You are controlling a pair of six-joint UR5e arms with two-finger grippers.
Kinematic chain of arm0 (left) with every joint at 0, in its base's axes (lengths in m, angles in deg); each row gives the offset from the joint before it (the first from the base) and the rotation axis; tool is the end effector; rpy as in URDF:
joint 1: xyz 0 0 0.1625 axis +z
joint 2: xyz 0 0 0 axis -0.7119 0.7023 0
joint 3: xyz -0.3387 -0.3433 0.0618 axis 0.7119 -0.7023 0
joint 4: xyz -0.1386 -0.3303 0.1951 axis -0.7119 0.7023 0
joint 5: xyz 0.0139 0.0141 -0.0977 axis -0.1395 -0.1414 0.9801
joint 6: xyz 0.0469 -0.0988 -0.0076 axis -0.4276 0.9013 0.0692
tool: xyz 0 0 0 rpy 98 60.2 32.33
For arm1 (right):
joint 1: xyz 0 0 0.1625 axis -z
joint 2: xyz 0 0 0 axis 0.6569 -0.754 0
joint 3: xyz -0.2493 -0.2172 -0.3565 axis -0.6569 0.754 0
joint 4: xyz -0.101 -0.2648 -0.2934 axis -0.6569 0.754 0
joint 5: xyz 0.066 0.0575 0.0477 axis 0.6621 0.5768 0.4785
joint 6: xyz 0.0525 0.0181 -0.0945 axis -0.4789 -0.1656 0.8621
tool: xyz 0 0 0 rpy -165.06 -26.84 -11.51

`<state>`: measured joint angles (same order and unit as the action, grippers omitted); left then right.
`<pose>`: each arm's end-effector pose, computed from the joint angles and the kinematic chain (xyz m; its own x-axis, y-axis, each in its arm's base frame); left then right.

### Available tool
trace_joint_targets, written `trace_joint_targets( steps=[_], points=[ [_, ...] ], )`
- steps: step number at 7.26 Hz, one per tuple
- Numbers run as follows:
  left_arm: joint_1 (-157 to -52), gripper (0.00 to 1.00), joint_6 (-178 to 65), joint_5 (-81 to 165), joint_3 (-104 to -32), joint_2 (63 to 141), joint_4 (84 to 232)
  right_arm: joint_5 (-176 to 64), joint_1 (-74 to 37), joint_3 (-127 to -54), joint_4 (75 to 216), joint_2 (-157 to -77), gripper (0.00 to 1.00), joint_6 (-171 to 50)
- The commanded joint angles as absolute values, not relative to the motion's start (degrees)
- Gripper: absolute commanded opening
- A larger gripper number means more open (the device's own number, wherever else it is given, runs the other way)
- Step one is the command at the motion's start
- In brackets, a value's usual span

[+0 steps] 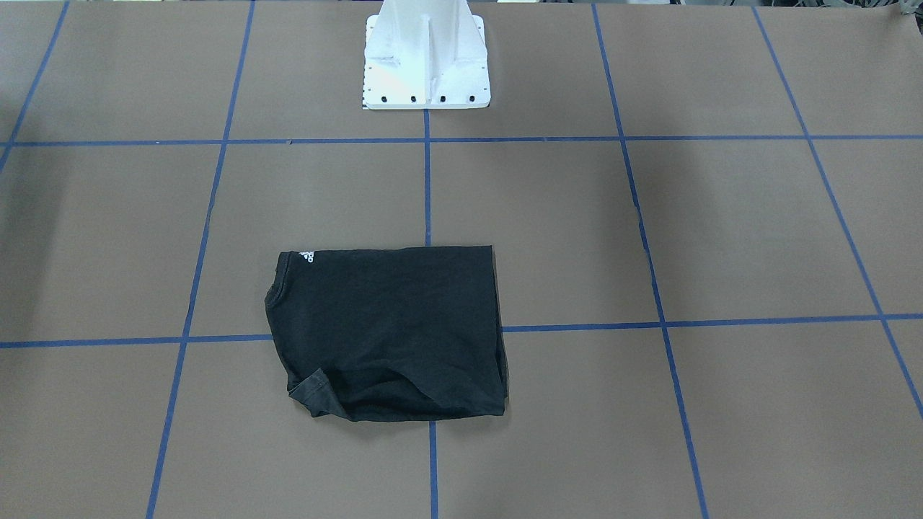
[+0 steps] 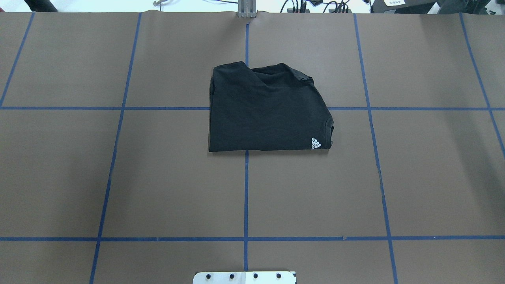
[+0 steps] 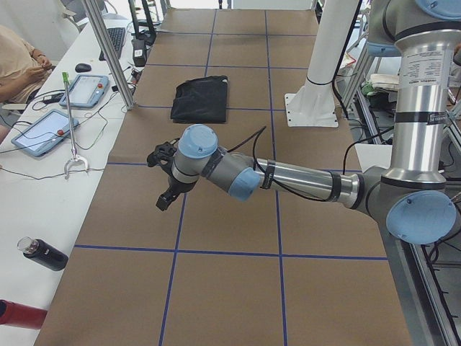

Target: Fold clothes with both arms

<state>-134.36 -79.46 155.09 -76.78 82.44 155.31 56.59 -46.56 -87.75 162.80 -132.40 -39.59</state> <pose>-0.0471 -0.5049 0.5951 0.6943 0.5129 -0.5049 -0.1160 0.7721 0.6248 0.0331 -0.5274 0.6887 0.6929 -0.1165 0.7116 0.0926 0.9931 0.0724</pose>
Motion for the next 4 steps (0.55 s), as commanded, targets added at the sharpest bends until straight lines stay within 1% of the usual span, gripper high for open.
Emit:
trace_joint_targets(
  steps=[1,4],
  points=[
    [-134.42,1.0,-79.46,155.2,-78.05,82.35,155.24,56.38,-46.56,-87.59,162.8,-132.41,1.0,-39.59],
    [-134.42,1.0,-79.46,154.94,-80.87,81.91,155.06,56.38,-46.56,-87.59,162.71,-132.41,1.0,-39.5]
  ],
)
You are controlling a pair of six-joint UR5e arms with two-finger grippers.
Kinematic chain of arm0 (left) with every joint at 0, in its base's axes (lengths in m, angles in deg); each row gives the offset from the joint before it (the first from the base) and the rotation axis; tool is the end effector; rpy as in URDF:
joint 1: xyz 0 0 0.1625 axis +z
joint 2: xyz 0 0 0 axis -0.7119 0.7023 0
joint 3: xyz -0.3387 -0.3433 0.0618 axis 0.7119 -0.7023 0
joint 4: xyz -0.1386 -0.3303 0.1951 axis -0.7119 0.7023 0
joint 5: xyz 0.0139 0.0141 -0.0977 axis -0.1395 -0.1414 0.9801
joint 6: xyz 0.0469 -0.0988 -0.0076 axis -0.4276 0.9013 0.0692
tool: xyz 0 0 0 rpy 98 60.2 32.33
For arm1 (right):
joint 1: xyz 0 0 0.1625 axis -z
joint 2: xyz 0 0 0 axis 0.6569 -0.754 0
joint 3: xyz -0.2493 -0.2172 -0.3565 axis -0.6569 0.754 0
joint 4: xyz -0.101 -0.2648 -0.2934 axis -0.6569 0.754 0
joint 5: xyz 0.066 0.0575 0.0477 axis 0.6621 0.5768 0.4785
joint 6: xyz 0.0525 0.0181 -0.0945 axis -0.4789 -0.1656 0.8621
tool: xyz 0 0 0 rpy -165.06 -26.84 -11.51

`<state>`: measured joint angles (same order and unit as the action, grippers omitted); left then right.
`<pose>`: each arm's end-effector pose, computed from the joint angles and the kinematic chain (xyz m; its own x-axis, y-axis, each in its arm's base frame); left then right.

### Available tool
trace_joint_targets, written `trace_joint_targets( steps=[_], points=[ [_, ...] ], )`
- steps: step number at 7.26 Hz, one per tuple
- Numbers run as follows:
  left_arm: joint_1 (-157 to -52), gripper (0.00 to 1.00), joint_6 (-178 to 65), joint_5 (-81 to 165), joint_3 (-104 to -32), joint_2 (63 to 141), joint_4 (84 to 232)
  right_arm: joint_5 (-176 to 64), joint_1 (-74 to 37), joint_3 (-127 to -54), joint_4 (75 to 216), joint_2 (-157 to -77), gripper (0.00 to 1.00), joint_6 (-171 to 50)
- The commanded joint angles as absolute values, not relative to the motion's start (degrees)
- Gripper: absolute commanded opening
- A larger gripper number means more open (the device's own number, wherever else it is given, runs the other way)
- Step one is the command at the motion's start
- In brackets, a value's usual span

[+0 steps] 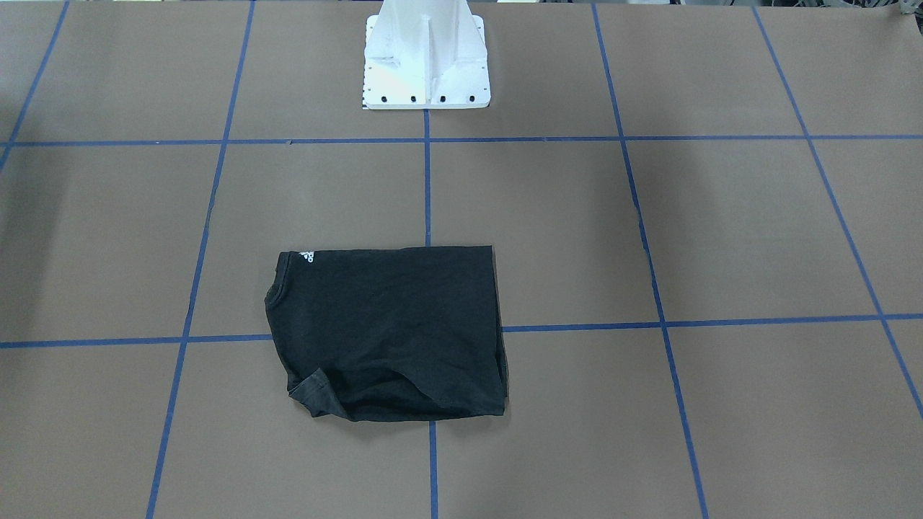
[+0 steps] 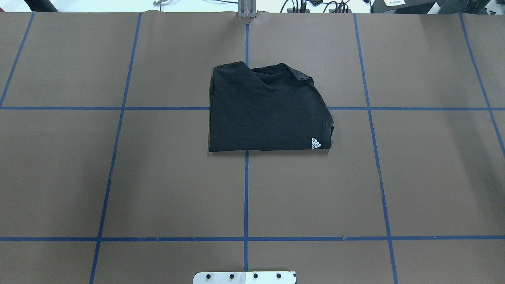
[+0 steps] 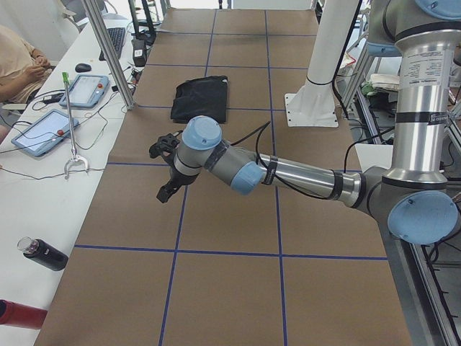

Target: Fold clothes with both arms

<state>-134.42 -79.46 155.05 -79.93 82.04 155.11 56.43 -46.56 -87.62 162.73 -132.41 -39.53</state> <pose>-0.0478 -0.4983 0.5713 0.6949 0.5338 -0.4818 -0.1147 0.7437 0.6586 0.0333 -0.5273 0.6900 0.6948 -0.1167 0.7097 0.0935 0.9930 0.0718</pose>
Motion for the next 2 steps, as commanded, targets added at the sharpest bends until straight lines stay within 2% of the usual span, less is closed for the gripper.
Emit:
trace_joint_targets(
  steps=[1,2],
  points=[
    [-134.42,1.0,-79.46,155.03,-80.96,81.82,155.06,56.38,-46.56,-87.59,162.71,-132.41,1.0,-39.5],
    [-134.42,1.0,-79.46,155.12,-80.88,81.82,155.15,56.29,-46.56,-87.68,162.71,-132.41,1.0,-39.5]
  ],
)
